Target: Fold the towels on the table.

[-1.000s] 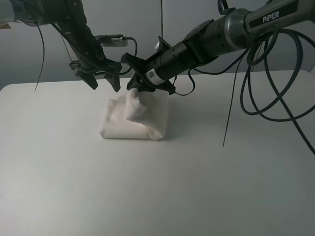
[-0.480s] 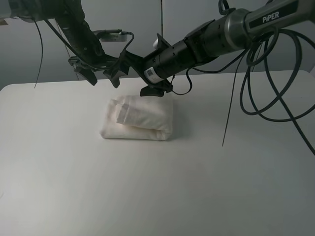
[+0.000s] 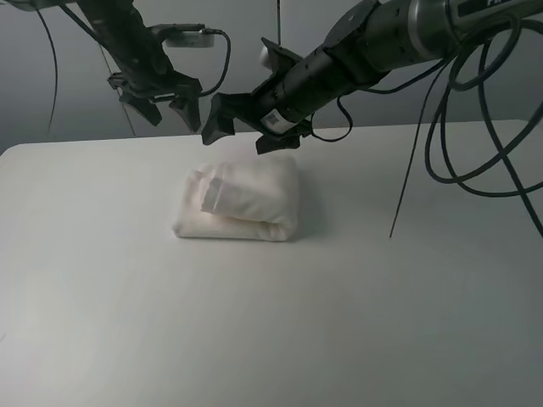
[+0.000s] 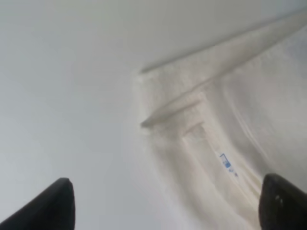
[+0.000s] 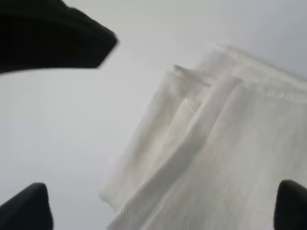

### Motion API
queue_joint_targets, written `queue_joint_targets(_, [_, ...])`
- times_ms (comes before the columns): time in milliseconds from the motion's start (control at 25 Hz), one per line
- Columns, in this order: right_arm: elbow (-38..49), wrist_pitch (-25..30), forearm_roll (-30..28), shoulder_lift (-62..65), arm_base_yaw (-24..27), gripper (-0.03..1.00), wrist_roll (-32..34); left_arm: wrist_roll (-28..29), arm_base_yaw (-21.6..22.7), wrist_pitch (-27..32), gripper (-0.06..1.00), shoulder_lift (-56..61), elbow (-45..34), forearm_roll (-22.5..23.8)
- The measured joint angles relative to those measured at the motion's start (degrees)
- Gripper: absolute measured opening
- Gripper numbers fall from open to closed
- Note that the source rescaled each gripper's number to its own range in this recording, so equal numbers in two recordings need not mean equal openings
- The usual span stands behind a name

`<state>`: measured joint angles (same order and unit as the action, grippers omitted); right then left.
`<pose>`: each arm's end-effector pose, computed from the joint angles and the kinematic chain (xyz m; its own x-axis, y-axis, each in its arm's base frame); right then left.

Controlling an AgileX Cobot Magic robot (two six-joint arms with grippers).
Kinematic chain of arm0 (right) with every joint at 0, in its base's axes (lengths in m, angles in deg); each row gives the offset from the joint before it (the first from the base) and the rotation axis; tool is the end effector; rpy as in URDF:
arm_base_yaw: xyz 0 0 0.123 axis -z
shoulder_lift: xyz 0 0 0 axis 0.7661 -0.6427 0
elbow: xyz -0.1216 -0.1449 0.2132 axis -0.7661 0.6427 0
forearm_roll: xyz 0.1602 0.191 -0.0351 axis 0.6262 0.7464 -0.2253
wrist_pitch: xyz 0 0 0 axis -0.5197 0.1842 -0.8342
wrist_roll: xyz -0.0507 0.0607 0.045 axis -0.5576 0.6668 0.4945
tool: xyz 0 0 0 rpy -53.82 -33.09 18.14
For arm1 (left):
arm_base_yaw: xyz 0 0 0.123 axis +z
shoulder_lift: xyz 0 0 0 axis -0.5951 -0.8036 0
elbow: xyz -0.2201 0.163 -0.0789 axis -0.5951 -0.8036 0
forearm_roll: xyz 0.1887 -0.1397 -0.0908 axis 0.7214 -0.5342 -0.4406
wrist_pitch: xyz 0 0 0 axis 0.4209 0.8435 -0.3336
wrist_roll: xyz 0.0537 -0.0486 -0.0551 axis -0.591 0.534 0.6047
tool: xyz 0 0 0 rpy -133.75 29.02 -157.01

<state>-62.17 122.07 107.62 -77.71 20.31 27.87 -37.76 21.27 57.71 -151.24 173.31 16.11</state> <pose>0.3707 0.2558 0.1870 -0.8490 -0.1973 -0.4901 -0.4554 0.7435 0.4896 0.4600 -0.1342 0.2410 -0.8767 0.3838 -0.2901 0.4142 0.9089 -0.0493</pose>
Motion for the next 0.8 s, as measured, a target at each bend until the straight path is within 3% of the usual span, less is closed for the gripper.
queue_joint_targets(160, [0.0, 0.82, -15.8, 5.87, 0.5, 1.0, 5.68, -1.71, 0.0, 0.12, 0.99, 5.94, 0.0, 3.16])
queue_joint_targets(440, [0.0, 3.17, -37.5, 19.53, 0.62, 1.0, 17.04, -2.52, 0.0, 0.22, 0.99, 17.04, 0.0, 6.32])
queue_joint_targets(640, [0.0, 9.91, -46.67, 29.27, 0.62, 1.0, 22.16, -1.21, 0.0, 0.22, 0.99, 24.04, -0.25, 7.06])
queue_joint_targets(800, [0.55, 16.97, -50.35, 36.0, 0.62, 1.0, 23.68, 0.29, 0.0, 0.0, 0.99, 30.14, -6.31, 6.85])
